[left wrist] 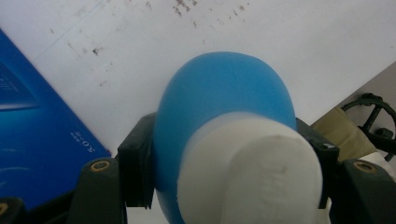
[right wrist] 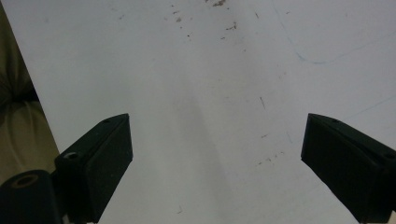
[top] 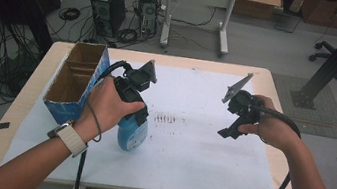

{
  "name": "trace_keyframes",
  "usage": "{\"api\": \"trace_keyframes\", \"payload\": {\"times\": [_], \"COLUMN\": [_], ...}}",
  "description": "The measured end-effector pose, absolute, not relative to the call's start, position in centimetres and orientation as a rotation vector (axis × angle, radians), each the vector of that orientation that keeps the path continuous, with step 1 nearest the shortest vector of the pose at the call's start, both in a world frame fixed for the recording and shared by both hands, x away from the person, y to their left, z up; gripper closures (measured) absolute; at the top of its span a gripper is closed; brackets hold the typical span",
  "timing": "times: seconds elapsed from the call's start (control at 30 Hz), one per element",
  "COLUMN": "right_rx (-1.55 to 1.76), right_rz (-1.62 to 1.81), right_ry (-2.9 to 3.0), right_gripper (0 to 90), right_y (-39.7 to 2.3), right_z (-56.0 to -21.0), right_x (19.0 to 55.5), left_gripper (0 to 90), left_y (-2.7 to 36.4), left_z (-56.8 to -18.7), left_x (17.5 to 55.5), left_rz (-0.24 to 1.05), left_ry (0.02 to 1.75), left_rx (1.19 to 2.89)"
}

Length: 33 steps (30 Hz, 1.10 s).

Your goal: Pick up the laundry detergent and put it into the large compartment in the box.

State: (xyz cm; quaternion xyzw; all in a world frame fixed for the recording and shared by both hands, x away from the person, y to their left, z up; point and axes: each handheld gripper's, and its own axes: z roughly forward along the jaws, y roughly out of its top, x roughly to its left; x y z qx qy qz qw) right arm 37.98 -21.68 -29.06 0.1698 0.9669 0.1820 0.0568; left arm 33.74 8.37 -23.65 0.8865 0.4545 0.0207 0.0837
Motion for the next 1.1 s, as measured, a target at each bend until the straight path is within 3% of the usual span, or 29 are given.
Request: {"api": "trace_keyframes", "payload": {"times": [1.1], "right_rx": [0.488], "right_rz": [0.559], "right_ry": [2.934], "right_gripper": [9.1], "right_y": [-21.3], "right_z": [-28.6], "right_x": [37.9], "left_gripper": [37.1], "left_y": [9.3], "left_z": [-18.3], "left_x": [33.4], "left_rz": [0.074], "left_ry": [1.440], "left_rx": [2.577]}}
